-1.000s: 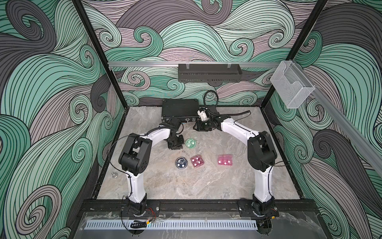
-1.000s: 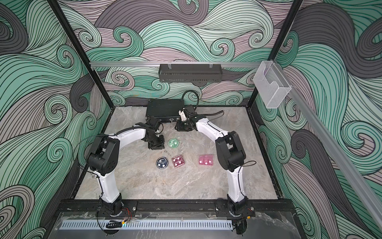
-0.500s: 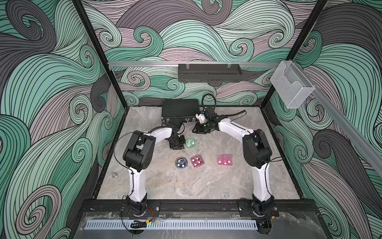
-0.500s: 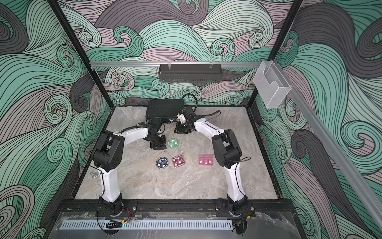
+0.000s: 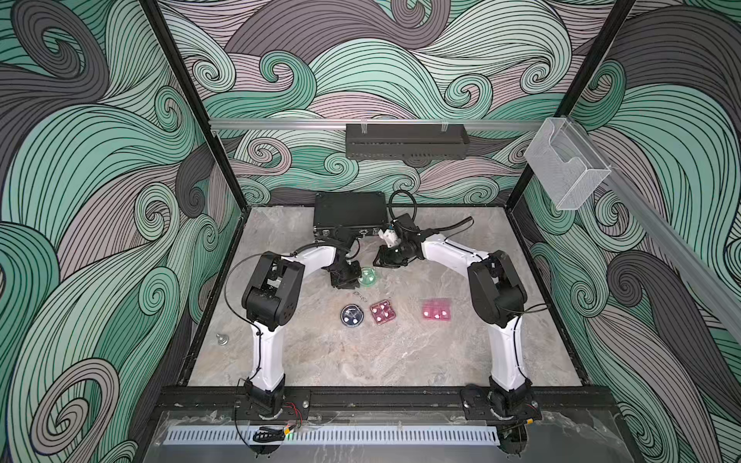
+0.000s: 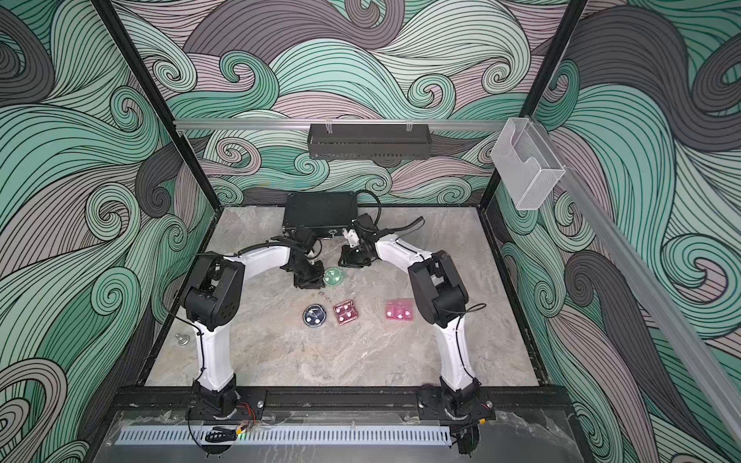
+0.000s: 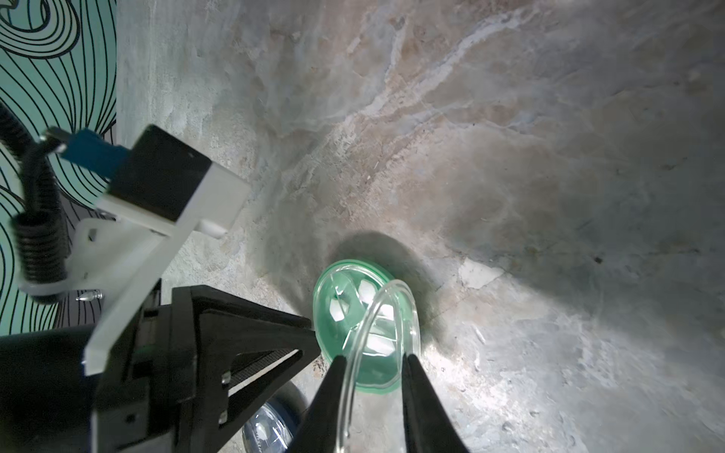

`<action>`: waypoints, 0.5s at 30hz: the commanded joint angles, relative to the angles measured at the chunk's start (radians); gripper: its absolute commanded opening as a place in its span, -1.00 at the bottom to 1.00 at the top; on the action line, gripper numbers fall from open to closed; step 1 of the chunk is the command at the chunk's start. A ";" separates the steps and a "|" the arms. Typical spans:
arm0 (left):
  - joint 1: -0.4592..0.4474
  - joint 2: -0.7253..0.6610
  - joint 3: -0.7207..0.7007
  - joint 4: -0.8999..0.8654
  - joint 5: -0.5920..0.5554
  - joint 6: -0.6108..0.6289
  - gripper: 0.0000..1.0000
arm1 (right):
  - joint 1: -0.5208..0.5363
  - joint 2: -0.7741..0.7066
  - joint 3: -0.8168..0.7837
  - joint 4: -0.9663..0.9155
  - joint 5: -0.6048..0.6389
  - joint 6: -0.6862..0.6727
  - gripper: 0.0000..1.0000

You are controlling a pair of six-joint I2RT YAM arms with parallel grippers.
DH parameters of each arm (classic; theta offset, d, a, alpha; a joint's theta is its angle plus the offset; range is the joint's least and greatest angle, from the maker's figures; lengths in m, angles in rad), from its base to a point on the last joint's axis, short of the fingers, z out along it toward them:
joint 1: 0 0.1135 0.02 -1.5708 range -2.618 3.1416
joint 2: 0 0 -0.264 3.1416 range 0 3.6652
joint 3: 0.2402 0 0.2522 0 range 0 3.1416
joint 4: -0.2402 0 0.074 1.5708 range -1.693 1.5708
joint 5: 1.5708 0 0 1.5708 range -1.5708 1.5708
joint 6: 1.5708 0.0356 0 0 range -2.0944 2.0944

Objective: Close pillboxes
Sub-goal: Close the lid on the pillbox.

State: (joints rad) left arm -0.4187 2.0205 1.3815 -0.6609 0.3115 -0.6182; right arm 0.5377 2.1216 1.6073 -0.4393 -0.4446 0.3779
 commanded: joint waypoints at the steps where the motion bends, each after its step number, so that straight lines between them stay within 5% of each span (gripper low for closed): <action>1: -0.010 0.007 0.040 -0.006 0.010 -0.006 -0.63 | 0.014 -0.050 -0.018 0.002 0.007 0.005 -0.33; 6: -0.009 -0.001 0.040 -0.018 -0.013 0.004 -0.63 | 0.014 -0.088 -0.030 0.002 0.048 -0.001 -0.01; 15: 0.007 0.007 0.062 -0.052 -0.042 0.015 -0.63 | 0.002 -0.115 -0.027 0.003 0.066 0.000 -0.16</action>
State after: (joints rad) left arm -0.4198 2.0209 1.4036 -0.6796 0.2924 -0.6151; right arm 0.5446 2.0289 1.5810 -0.4309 -0.3992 0.3779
